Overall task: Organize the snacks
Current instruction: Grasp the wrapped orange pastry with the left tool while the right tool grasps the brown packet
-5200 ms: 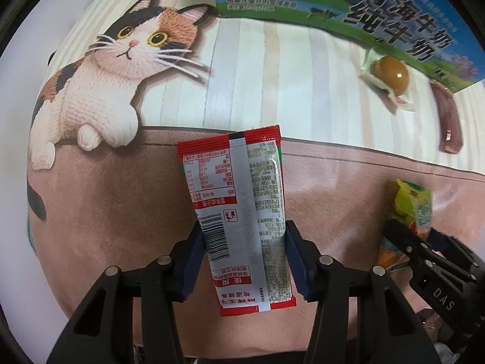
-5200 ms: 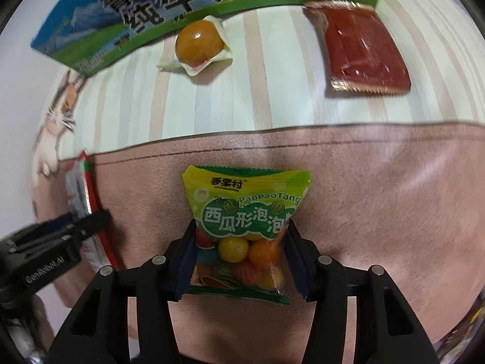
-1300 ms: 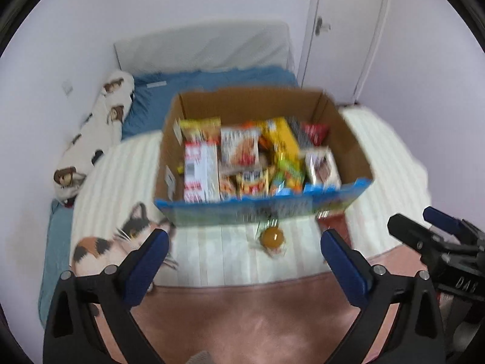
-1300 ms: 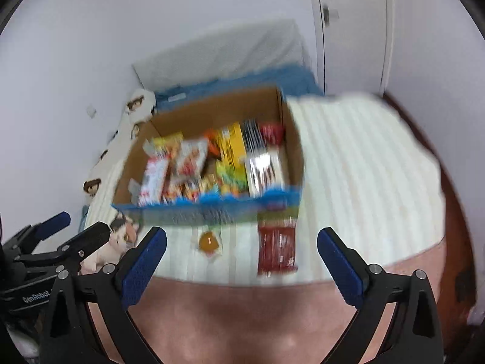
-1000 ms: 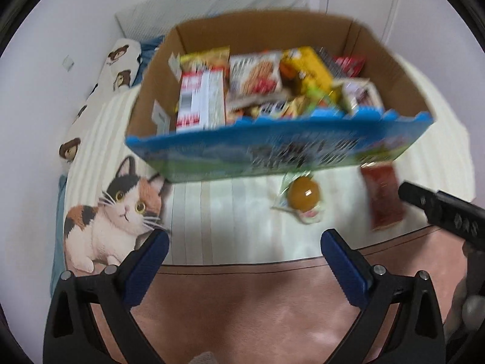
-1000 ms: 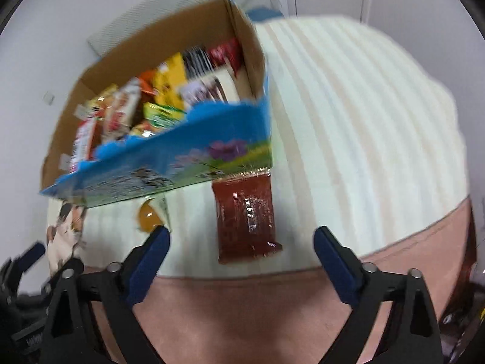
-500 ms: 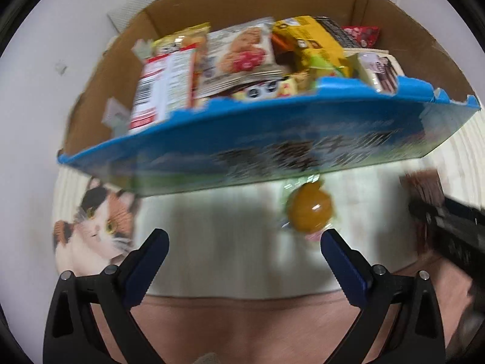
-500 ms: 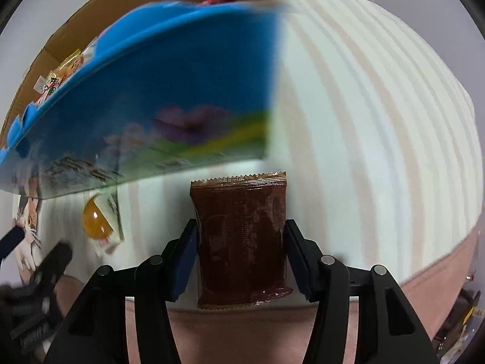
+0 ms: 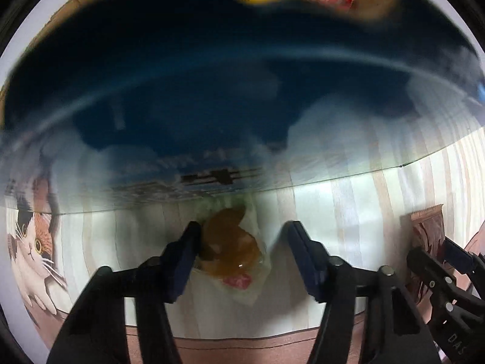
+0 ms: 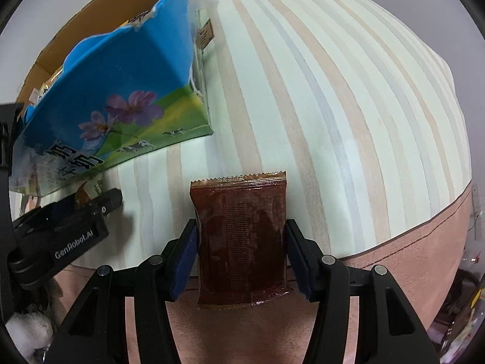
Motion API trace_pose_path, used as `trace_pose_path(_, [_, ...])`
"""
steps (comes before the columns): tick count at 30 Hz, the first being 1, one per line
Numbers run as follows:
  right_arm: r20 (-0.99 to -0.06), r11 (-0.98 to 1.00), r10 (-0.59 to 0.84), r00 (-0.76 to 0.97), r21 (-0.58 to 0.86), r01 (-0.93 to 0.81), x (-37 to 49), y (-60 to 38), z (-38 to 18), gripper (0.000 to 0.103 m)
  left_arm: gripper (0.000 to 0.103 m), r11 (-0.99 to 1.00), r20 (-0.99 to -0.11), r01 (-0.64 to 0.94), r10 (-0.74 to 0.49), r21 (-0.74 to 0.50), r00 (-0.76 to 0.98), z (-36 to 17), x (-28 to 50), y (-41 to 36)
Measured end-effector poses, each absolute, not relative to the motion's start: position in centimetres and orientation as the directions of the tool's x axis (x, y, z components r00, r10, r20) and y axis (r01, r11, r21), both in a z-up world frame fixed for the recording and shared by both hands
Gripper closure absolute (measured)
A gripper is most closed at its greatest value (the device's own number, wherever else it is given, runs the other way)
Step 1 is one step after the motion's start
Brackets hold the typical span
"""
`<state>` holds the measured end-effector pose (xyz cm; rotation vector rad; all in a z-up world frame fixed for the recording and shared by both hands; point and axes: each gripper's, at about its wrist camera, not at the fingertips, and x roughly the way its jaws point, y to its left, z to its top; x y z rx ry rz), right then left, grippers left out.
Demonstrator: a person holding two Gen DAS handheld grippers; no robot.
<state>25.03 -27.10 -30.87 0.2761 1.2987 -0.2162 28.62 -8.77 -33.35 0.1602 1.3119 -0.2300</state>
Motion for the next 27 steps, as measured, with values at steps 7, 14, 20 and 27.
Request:
trace_pose_path(7, [-0.970, 0.954, 0.015, 0.242, 0.087, 0.287, 24.1, -25.8, -31.4, 0.044, 0.060, 0.956, -0.972, 0.294, -0.061, 0.008, 0.226, -33.1, 26.0, -8.1])
trace_pose_path(14, [-0.977, 0.962, 0.082, 0.197, 0.129, 0.240, 21.8, -23.6, -32.1, 0.044, 0.060, 0.949, -0.984, 0.313, -0.032, 0.025, 0.177, -33.1, 19.8, -5.6])
trace_pose_path(20, [-0.983, 0.969, 0.114, 0.141, 0.141, 0.203, 19.0, -21.4, -33.5, 0.044, 0.060, 0.954, -0.992, 0.298, -0.015, 0.023, 0.125, -33.9, 15.3, -3.2])
trace_pose_path(27, [-0.990, 0.975, 0.093, 0.106, 0.112, 0.192, 18.0, -19.1, -35.1, 0.040, 0.057, 0.961, -0.995, 0.278, -0.022, 0.006, 0.096, -35.8, 14.2, -2.7])
